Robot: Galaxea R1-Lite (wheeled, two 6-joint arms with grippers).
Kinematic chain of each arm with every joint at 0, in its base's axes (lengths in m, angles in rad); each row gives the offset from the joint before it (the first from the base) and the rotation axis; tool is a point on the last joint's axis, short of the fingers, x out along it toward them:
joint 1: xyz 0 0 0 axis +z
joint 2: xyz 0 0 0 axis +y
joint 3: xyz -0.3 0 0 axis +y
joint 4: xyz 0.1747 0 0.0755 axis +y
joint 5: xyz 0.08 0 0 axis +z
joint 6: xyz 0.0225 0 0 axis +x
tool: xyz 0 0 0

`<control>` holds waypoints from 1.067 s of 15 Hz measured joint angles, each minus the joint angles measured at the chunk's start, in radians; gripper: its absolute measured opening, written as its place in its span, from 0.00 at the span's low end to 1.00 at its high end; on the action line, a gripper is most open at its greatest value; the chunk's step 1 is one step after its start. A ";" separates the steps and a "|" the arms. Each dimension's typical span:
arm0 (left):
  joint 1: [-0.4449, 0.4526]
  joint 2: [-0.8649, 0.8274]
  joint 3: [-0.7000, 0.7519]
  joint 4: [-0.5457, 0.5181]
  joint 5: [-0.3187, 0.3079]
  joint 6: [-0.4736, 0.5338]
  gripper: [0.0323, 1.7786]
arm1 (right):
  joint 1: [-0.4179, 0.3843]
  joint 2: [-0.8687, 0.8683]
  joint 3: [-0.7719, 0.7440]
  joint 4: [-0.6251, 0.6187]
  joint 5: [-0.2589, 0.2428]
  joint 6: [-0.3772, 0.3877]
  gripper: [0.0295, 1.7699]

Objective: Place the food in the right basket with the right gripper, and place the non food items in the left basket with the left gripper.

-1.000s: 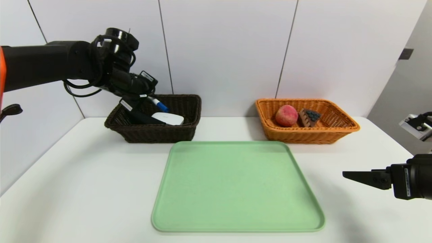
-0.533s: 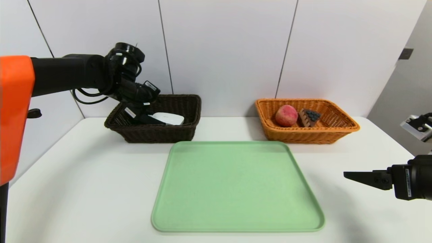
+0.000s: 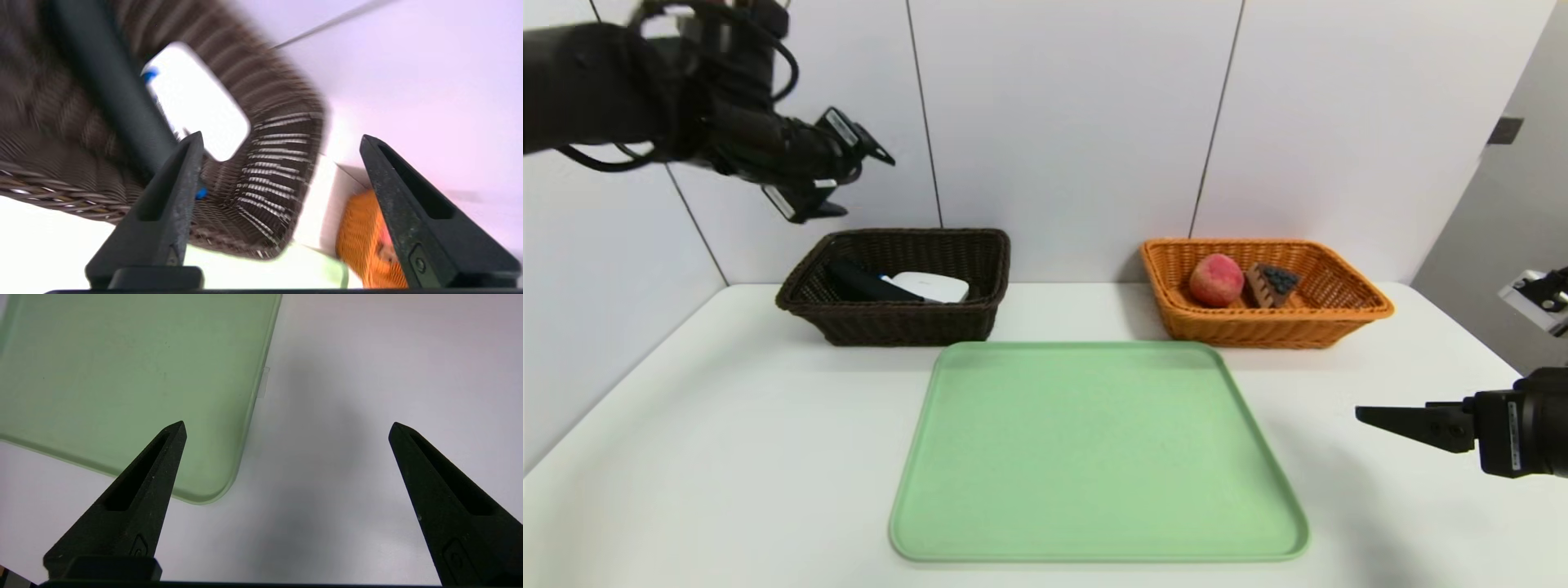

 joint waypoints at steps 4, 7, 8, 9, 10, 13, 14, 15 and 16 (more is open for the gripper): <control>0.007 -0.238 0.089 -0.021 -0.078 0.528 0.84 | 0.007 -0.037 0.000 -0.125 0.027 -0.006 0.97; 0.025 -0.427 0.331 -0.039 -0.201 0.836 0.88 | 0.013 -0.045 -0.011 -0.324 0.026 -0.041 0.97; 0.028 -0.490 0.429 -0.044 -0.213 0.915 0.89 | 0.013 -0.041 -0.020 -0.385 0.019 -0.083 0.97; 0.030 -0.560 0.535 -0.056 -0.205 0.987 0.90 | 0.014 -0.036 -0.024 -0.424 -0.003 -0.140 0.97; 0.032 -0.628 0.631 -0.074 -0.177 1.037 0.91 | 0.014 -0.033 -0.025 -0.434 -0.043 -0.195 0.97; 0.035 -0.847 0.882 -0.146 -0.026 1.071 0.92 | 0.019 -0.063 -0.006 -0.435 -0.160 -0.227 0.97; 0.039 -0.919 0.949 -0.159 0.021 1.061 0.93 | 0.020 -0.089 0.013 -0.435 -0.186 -0.208 0.97; 0.049 -0.993 1.018 -0.169 0.060 1.047 0.93 | 0.020 -0.120 0.051 -0.435 -0.215 -0.189 0.97; 0.064 -1.065 1.080 -0.177 0.087 1.029 0.93 | 0.017 -0.157 0.095 -0.436 -0.240 -0.181 0.97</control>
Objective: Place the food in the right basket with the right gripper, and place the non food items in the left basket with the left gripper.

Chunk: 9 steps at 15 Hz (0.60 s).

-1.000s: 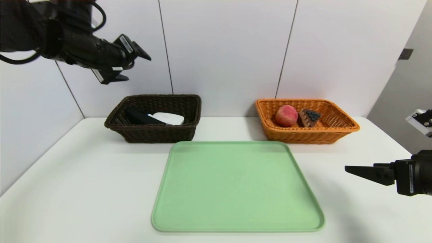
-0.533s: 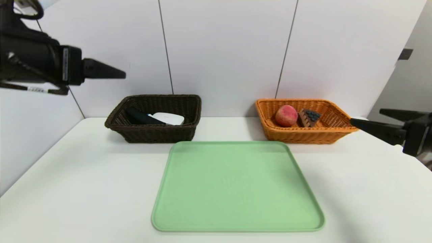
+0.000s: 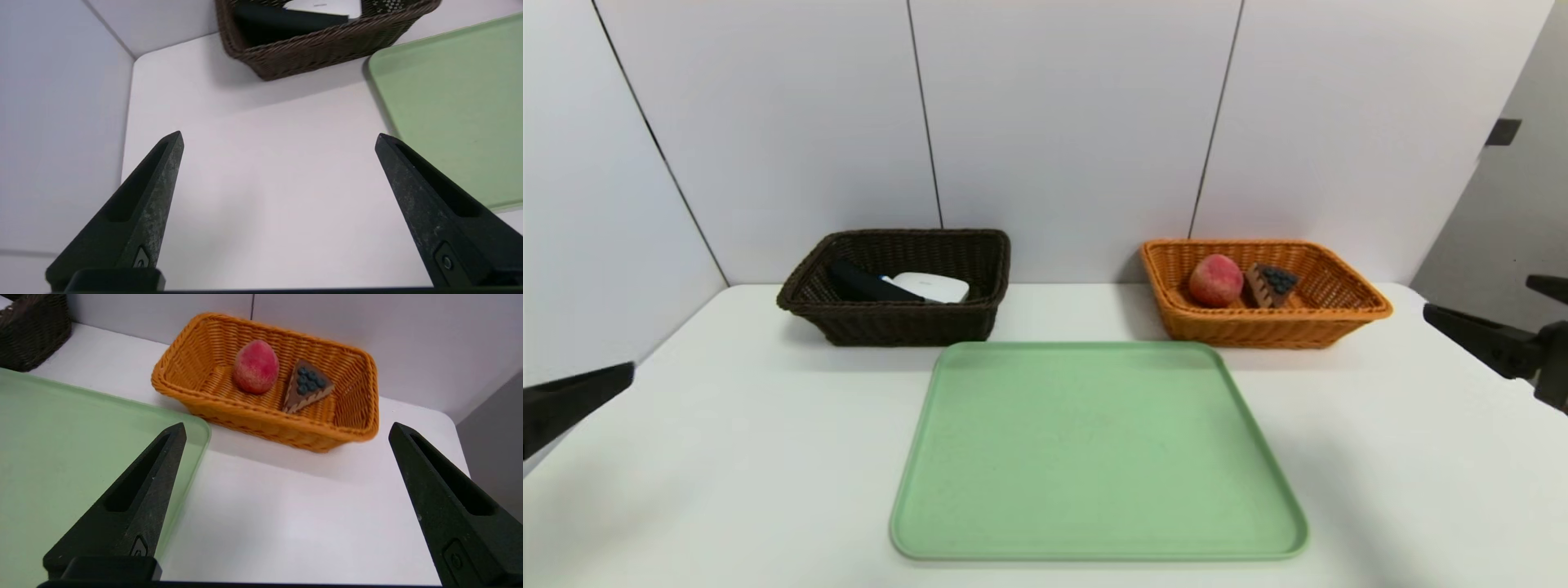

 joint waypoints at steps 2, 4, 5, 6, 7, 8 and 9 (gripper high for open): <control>0.024 -0.129 0.098 -0.008 0.033 -0.053 0.94 | -0.004 -0.083 0.087 -0.001 -0.035 0.007 0.97; 0.036 -0.259 0.193 -0.008 0.054 -0.088 0.94 | -0.008 -0.189 0.164 -0.001 -0.066 0.024 0.97; 0.040 -0.325 0.244 -0.007 0.061 -0.097 0.94 | -0.009 -0.251 0.199 0.004 -0.079 0.033 0.97; 0.042 -0.396 0.302 -0.005 0.074 -0.102 0.94 | -0.009 -0.326 0.232 0.009 -0.092 0.039 0.97; 0.044 -0.452 0.364 -0.009 0.102 -0.114 0.94 | -0.010 -0.399 0.259 0.020 -0.103 0.042 0.97; 0.045 -0.493 0.419 -0.023 0.156 -0.139 0.95 | -0.010 -0.475 0.283 0.039 -0.113 0.045 0.97; 0.046 -0.522 0.463 -0.053 0.218 -0.172 0.95 | -0.010 -0.562 0.304 0.072 -0.121 0.046 0.97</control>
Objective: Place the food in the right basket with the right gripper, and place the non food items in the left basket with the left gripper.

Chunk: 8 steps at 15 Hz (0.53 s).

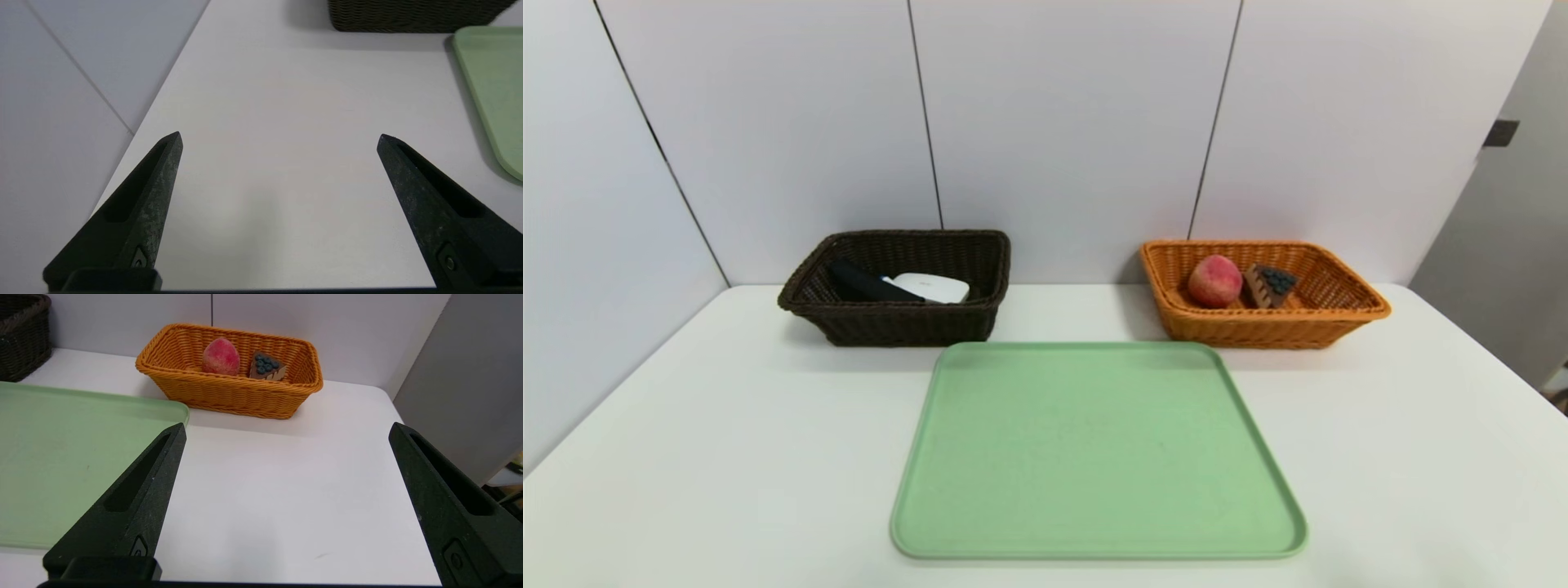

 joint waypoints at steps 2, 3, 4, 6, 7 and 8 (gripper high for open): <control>0.001 -0.034 0.042 -0.061 0.043 -0.012 0.95 | 0.002 -0.167 0.028 0.104 -0.009 0.003 0.97; 0.001 -0.043 0.053 -0.063 0.044 -0.001 0.95 | 0.004 -0.254 0.043 0.177 -0.012 0.005 0.97; 0.001 -0.049 0.056 -0.064 0.043 0.006 0.95 | 0.006 -0.328 0.063 0.240 -0.014 0.005 0.97; 0.001 -0.056 0.051 -0.074 0.022 0.019 0.95 | 0.009 -0.433 0.126 0.295 -0.013 0.002 0.97; 0.001 -0.058 0.049 -0.094 0.016 0.018 0.95 | 0.010 -0.460 0.156 0.266 -0.009 -0.011 0.97; 0.001 -0.059 0.048 -0.129 0.016 0.016 0.95 | 0.010 -0.480 0.185 0.213 -0.007 -0.031 0.97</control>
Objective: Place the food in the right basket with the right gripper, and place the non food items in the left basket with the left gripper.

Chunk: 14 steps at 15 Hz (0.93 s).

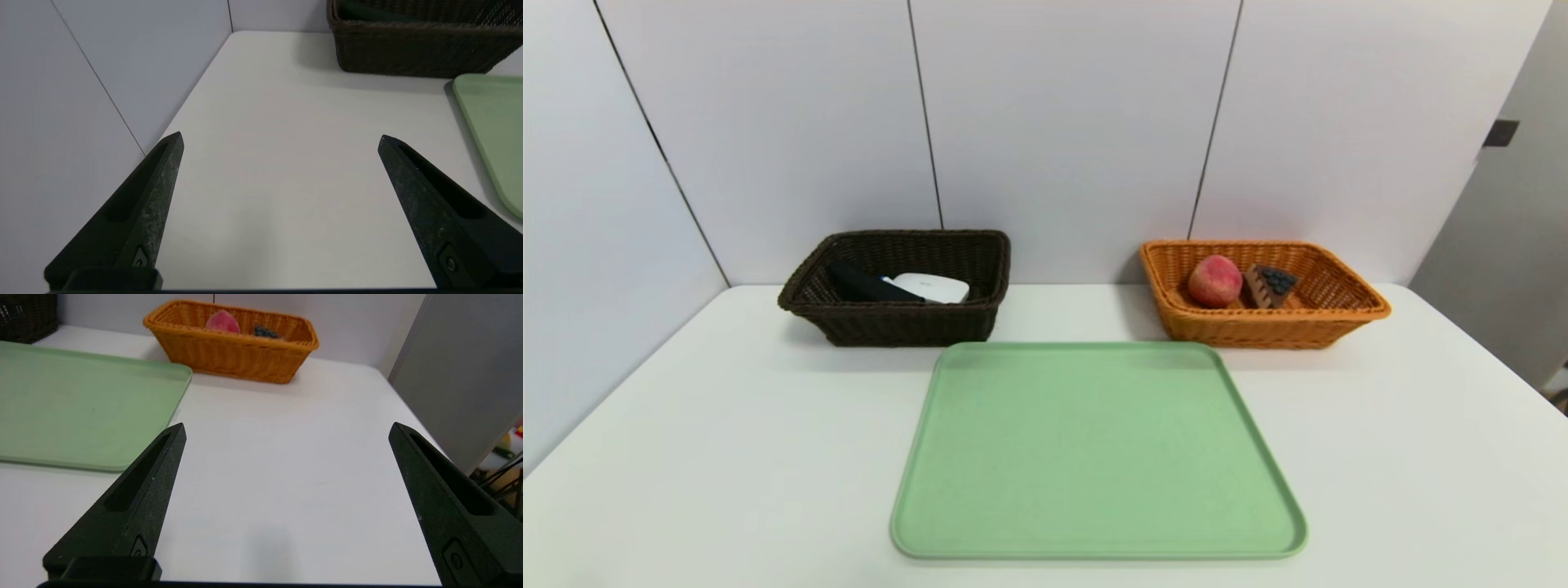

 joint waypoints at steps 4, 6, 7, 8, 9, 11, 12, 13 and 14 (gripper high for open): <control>0.053 -0.015 0.004 -0.039 0.050 -0.018 0.95 | 0.000 -0.033 0.094 -0.143 0.006 -0.055 0.97; 0.059 -0.024 0.034 -0.039 0.046 -0.020 0.95 | 0.000 -0.037 0.101 -0.127 0.033 -0.058 0.97; 0.060 -0.029 0.066 -0.043 0.039 -0.016 0.95 | 0.000 -0.037 0.102 -0.105 0.038 -0.062 0.97; 0.060 -0.035 0.110 -0.058 0.021 -0.013 0.95 | 0.000 -0.037 0.103 -0.088 0.037 -0.065 0.97; 0.061 -0.041 0.160 -0.088 -0.007 -0.013 0.95 | 0.000 -0.037 0.103 -0.083 0.035 -0.066 0.97; 0.064 -0.052 0.262 -0.169 -0.085 -0.002 0.95 | 0.000 -0.037 0.103 -0.081 0.033 -0.065 0.97; 0.065 -0.058 0.302 -0.217 -0.139 0.008 0.95 | 0.000 -0.037 0.103 -0.077 0.030 -0.063 0.97; 0.067 -0.068 0.330 -0.247 -0.189 0.011 0.95 | 0.000 -0.037 0.103 -0.072 0.030 -0.063 0.97; 0.072 -0.080 0.348 -0.244 -0.230 0.003 0.95 | 0.000 -0.037 0.103 -0.070 0.030 -0.063 0.97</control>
